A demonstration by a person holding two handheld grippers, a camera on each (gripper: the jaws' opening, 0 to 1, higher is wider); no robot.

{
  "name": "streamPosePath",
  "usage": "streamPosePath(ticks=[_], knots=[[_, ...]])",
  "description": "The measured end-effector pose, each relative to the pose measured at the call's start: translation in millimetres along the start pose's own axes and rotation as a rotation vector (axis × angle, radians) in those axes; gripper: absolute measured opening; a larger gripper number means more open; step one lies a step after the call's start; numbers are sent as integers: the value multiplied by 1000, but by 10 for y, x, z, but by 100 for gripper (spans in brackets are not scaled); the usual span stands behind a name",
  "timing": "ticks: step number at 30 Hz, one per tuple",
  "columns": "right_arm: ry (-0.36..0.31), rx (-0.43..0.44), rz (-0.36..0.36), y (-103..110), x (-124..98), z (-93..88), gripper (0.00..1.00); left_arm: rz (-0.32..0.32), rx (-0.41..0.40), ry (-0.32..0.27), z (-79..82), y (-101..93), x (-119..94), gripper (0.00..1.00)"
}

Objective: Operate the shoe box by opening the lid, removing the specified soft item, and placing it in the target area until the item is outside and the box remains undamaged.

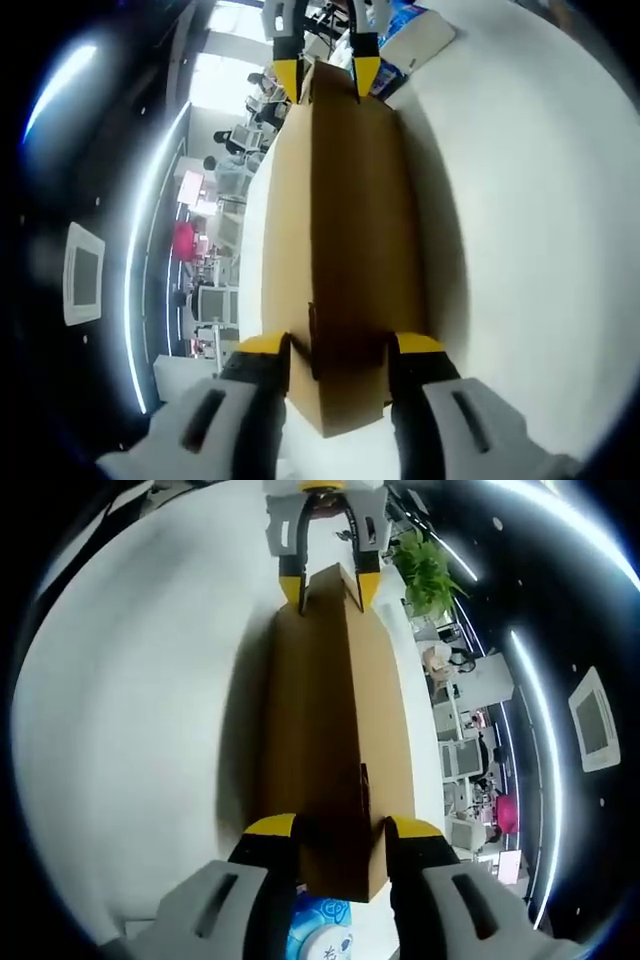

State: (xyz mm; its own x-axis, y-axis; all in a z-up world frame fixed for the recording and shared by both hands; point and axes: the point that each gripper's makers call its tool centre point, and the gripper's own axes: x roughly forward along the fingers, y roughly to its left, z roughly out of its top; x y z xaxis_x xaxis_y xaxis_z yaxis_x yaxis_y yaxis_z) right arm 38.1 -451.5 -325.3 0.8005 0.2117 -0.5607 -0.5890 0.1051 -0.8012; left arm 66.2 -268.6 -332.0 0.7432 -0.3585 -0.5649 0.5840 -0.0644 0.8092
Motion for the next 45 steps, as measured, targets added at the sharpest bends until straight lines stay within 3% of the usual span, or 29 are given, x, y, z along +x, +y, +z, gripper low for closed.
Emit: streamPosePath(ticks=[40,45], knots=[[-4,-30,-10,81,111,-65,33,5,-10,3,-12,-58,79,38],[2,-49,1,117,143,-77,39,6,-10,-3,-11,-56,80,38]])
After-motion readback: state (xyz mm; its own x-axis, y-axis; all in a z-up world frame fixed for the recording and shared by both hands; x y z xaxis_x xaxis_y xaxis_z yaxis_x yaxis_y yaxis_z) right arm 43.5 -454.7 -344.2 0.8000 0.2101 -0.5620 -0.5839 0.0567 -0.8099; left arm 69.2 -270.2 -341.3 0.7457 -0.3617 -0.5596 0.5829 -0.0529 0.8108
